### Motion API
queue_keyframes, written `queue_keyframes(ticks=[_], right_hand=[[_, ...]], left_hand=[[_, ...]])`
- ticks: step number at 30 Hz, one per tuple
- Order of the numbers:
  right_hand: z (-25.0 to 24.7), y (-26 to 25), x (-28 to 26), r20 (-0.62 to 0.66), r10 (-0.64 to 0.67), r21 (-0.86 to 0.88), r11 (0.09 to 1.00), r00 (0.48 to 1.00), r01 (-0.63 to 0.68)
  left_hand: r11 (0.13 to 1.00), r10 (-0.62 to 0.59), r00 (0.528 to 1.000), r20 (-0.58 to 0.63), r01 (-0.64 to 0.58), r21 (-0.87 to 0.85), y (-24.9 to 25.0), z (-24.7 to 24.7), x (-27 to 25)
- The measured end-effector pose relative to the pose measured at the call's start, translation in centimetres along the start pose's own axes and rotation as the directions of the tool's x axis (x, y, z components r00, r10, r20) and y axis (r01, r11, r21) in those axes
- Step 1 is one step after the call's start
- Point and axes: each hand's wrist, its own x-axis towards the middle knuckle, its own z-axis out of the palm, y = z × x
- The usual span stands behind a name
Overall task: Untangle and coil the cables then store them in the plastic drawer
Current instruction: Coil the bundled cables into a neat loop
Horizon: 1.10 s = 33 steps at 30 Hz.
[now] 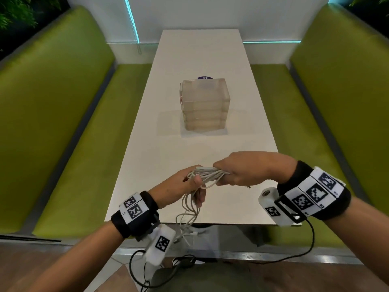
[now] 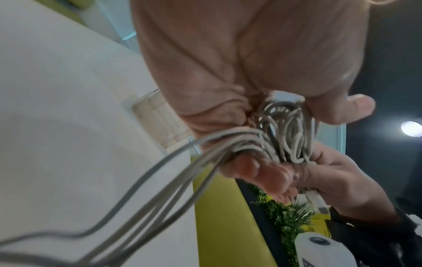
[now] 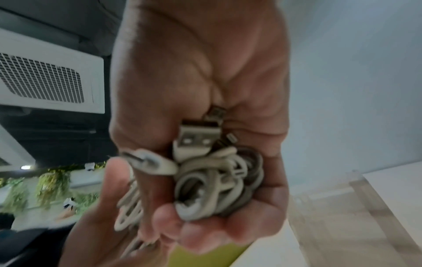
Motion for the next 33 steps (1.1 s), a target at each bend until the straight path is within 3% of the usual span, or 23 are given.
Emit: queue_keyframes(ticks=[4, 8, 12, 17, 22, 29, 33], right_hand=[[-1.3, 0.0, 0.0, -0.049, -0.004, -0.026, 1.000, 0.999, 0.003], [-3.4, 0.4, -0.7, -0.120, -0.001, 0.121, 0.992, 0.993, 0.016], [-4.1, 0.7, -1.1, -0.157, 0.037, 0.175, 0.984, 0.987, -0.009], [-4.0, 1.6, -1.1, -0.263, 0.035, 0.249, 0.968, 0.964, 0.033], [-3.8, 1.8, -1.0, -0.282, 0.037, 0.276, 0.960, 0.959, 0.044], [-3.6, 1.8, -0.8, -0.349, 0.056, 0.353, 0.932, 0.936, 0.076], [-2.5, 1.7, 0.0, -0.402, 0.114, 0.468, 0.879, 0.909, 0.097]], left_hand=[[0.999, 0.011, 1.000, 0.007, -0.011, -0.043, -0.2, -0.1, 0.3], [0.999, -0.010, 1.000, -0.010, 0.010, -0.040, -1.1, -0.5, 0.0], [0.990, -0.033, 0.989, -0.146, 0.012, -0.141, -0.7, -0.5, 0.3], [0.933, -0.080, 0.989, -0.121, 0.032, -0.358, 0.8, -1.0, 0.6], [0.973, -0.018, 0.993, -0.118, -0.010, -0.229, 0.5, -1.0, 0.1], [0.978, -0.046, 0.994, -0.095, 0.026, -0.208, 0.6, -0.9, -0.1], [0.985, -0.007, 0.986, -0.164, -0.022, -0.174, 0.9, -1.0, -0.2]])
